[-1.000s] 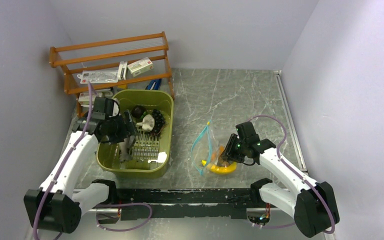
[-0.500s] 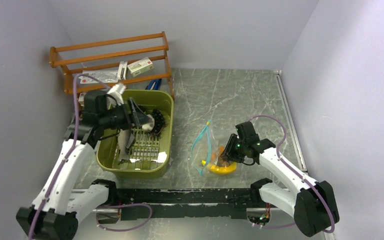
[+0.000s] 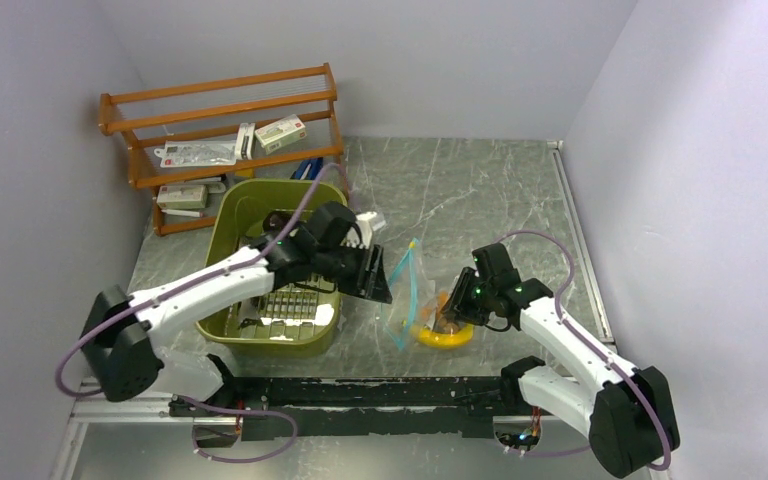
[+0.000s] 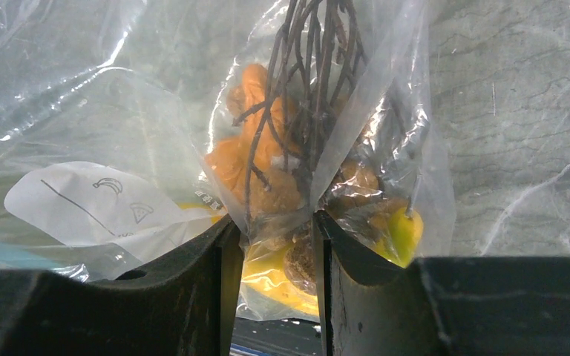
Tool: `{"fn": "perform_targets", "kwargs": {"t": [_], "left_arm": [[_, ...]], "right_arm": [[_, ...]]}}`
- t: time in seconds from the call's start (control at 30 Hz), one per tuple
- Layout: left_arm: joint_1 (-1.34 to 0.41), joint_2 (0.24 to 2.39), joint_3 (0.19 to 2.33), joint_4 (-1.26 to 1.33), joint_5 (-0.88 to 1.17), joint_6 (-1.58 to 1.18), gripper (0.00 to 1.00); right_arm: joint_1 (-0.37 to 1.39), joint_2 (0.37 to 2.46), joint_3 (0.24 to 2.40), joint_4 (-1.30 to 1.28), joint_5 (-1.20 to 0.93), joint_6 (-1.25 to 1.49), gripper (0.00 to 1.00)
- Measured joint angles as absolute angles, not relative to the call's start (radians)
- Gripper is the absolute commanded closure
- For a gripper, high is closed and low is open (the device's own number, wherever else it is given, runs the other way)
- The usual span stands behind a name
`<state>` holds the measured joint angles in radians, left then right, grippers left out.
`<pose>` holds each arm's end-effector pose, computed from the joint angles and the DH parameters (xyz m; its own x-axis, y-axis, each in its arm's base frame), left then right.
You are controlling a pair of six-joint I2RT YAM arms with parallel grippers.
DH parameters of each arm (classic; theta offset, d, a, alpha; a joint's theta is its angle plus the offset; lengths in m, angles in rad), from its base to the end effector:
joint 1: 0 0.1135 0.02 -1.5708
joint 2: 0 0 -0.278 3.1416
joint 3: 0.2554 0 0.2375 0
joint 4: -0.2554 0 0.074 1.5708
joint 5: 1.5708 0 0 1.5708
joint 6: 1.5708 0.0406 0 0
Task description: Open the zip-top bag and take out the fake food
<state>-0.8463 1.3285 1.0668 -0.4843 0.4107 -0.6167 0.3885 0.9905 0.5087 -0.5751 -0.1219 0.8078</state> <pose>0.1684 -0.2148 0.3064 -0.8764 0.1902 -0.4424 0.4585 0.6105 -0.6458 0.1418 0.0634 0.1931 -0.8687 0.4196 -0.2632 0.2844 0.8576 0.4285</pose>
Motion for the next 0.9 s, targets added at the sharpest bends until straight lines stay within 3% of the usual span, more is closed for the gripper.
{"fn": "perform_targets", "kwargs": {"t": [0.27,0.47,0.9], "left_arm": [[-0.953,1.517,1.107,-0.461,0.296,-0.683,0.57],[-0.952,1.578,1.114,-0.430,0.263,-0.724,0.62],[-1.020,1.702,1.164,-0.335,0.235,-0.760,0.56]], "right_arm": [[0.389,0.971,0.508,-0.580,-0.122,0.810,0.62],[0.389,0.962,0.508,-0.598,-0.119,0.810,0.62],[0.389,0.840,0.576,-0.649,-0.081,0.806,0.61]]}}
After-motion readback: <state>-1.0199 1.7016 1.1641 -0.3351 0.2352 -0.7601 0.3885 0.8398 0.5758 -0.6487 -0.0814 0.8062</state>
